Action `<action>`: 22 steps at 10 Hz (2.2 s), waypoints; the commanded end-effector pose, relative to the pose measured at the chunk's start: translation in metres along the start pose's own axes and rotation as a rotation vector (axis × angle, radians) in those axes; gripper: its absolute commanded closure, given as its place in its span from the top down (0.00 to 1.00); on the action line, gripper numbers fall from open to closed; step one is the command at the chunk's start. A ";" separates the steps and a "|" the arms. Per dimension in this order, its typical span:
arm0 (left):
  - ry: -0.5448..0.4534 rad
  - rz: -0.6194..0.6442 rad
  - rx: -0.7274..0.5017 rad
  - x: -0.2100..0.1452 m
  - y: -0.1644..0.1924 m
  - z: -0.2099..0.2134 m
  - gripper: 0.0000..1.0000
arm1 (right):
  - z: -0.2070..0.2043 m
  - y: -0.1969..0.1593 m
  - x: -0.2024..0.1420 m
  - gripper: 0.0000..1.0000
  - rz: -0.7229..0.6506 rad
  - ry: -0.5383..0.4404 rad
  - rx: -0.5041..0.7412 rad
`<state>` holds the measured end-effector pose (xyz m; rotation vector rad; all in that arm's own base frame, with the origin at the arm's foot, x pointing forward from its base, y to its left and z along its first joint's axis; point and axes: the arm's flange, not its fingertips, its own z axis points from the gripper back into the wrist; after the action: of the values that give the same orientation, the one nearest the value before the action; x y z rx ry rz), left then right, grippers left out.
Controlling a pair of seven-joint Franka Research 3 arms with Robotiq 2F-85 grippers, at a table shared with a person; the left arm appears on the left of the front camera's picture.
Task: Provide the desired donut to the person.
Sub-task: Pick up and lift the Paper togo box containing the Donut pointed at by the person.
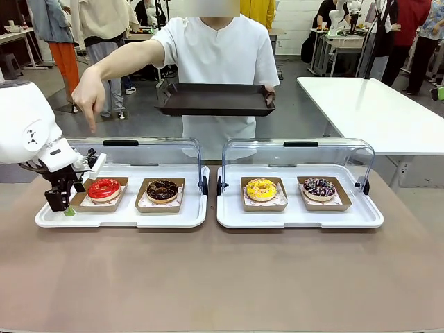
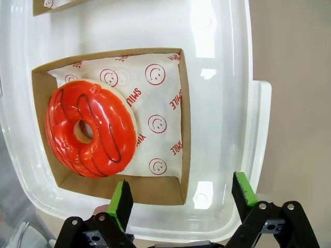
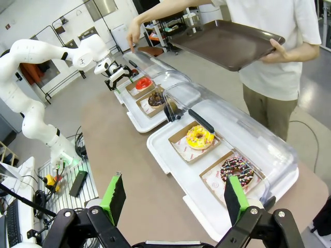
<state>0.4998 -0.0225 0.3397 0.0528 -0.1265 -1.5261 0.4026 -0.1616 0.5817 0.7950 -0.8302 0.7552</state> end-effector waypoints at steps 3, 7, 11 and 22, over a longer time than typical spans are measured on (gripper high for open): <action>-0.032 -0.017 0.010 -0.006 0.008 -0.008 0.93 | -0.001 0.000 -0.001 1.00 -0.001 0.000 0.002; -0.026 -0.027 0.002 -0.008 0.007 -0.010 0.00 | -0.001 0.000 -0.001 1.00 -0.001 0.000 0.002; -0.025 -0.031 0.000 -0.010 0.006 -0.011 0.01 | -0.001 0.000 -0.001 1.00 -0.001 0.000 0.002; 0.025 -0.203 -0.036 0.029 -0.084 0.103 0.00 | -0.001 0.000 -0.001 1.00 -0.001 0.000 0.002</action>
<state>0.4282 -0.0498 0.4134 0.0647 -0.1050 -1.7238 0.4027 -0.1615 0.5815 0.7954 -0.8297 0.7551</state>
